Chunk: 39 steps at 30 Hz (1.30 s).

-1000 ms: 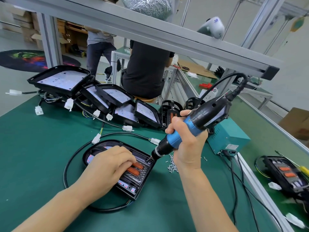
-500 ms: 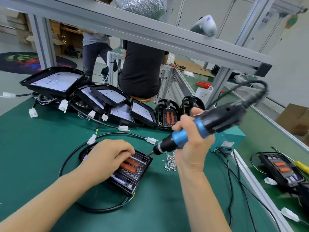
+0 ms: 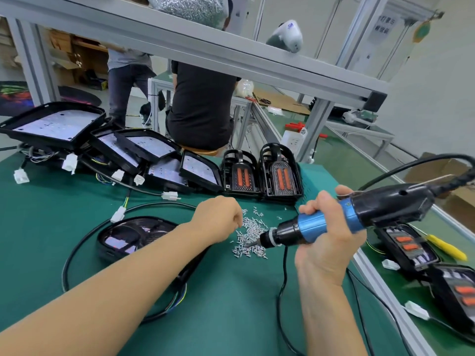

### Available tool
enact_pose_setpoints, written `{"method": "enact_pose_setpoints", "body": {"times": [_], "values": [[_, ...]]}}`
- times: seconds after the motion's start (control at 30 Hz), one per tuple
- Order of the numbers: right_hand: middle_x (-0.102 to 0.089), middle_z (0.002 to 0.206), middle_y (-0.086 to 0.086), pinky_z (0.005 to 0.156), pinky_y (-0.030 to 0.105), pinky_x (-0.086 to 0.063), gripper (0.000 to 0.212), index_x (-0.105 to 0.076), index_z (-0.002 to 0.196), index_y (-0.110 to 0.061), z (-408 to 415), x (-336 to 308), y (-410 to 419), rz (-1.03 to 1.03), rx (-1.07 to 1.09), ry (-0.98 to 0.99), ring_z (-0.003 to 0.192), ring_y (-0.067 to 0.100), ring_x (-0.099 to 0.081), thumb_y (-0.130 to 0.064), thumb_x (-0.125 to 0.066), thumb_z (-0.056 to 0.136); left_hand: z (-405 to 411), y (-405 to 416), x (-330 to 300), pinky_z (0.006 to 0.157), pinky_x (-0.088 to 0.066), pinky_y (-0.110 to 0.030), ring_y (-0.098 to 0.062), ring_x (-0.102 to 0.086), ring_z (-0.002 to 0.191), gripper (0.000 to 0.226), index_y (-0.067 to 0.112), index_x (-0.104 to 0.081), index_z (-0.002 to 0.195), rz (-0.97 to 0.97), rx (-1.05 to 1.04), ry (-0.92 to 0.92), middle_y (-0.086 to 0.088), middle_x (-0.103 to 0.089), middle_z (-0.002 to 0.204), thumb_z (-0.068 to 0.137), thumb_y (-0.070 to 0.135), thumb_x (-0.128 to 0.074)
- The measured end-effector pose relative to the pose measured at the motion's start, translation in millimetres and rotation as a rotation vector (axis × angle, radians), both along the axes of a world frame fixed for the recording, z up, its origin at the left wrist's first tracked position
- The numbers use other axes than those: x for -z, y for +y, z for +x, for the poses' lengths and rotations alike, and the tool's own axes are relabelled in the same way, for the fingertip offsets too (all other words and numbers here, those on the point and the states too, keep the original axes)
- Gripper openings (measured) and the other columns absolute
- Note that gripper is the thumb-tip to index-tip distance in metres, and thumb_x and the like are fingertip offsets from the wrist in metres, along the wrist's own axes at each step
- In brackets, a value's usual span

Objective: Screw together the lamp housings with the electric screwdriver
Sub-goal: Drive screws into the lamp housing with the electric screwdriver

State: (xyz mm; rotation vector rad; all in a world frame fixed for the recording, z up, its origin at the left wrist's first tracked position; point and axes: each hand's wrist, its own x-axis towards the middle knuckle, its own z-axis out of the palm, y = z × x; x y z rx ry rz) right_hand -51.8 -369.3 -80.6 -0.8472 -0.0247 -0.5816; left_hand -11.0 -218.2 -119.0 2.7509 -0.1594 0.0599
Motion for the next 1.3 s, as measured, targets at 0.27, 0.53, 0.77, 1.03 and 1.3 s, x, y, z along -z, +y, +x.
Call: {"method": "enact_pose_setpoints", "body": {"times": [0.27, 0.53, 0.77, 1.03, 1.3], "values": [[-0.054, 0.055, -0.003, 0.055, 0.026, -0.048, 0.028, -0.055, 0.093, -0.012, 5.2, 4.3, -14.4, -0.060, 0.010, -0.066, 0.046, 0.014, -0.053, -0.001, -0.065, 0.069, 18.8, -14.2, 21.2, 0.066, -0.045, -0.033, -0.029, -0.057, 0.081, 0.022, 0.011, -0.048, 0.067, 0.294, -0.032, 0.065, -0.008, -0.060, 0.086, 0.085, -0.001, -0.051], [-0.054, 0.055, -0.003, 0.053, 0.025, -0.048, 0.026, -0.055, 0.092, -0.011, 4.4, 3.7, -14.4, -0.056, -0.008, -0.078, 0.046, 0.013, -0.054, 0.000, -0.064, 0.070, 17.2, -19.0, 26.6, 0.066, -0.033, -0.031, -0.030, -0.061, 0.088, 0.022, 0.014, -0.039, 0.079, 0.534, 0.060, -0.047, -0.011, -0.065, 0.098, 0.087, -0.004, -0.048], [-0.051, 0.054, -0.003, 0.055, 0.023, -0.047, 0.025, -0.054, 0.090, -0.014, -0.2, -8.0, -16.9, -0.010, -0.039, -0.074, 0.046, 0.013, -0.051, -0.001, -0.062, 0.070, 5.4, 1.2, 9.9, 0.070, -0.046, -0.029, -0.019, -0.051, 0.072, 0.018, 0.017, -0.058, 0.075, -0.085, 0.012, -0.028, 0.001, -0.057, 0.075, 0.088, 0.006, -0.052], [-0.047, 0.055, -0.006, 0.056, 0.019, -0.046, 0.022, -0.051, 0.085, -0.017, -8.1, -23.7, -7.8, 0.181, -0.230, -0.054, 0.048, 0.009, -0.046, -0.008, -0.059, 0.067, -84.8, 49.3, -0.1, 0.058, -0.047, -0.016, -0.009, -0.058, 0.062, 0.015, 0.016, -0.074, 0.073, -1.112, -0.111, -0.079, -0.009, -0.072, 0.072, 0.075, 0.001, -0.074], [-0.046, 0.057, -0.008, 0.056, 0.018, -0.046, 0.012, -0.049, 0.084, -0.018, -23.4, -40.6, 35.8, 0.236, -0.400, -0.118, 0.047, 0.006, -0.046, -0.008, -0.055, 0.082, -129.1, 59.6, -5.9, 0.058, -0.049, -0.014, -0.010, -0.064, 0.060, 0.014, 0.012, -0.078, 0.075, -1.378, -0.166, -0.100, -0.013, -0.073, 0.073, 0.066, 0.001, -0.074]]}}
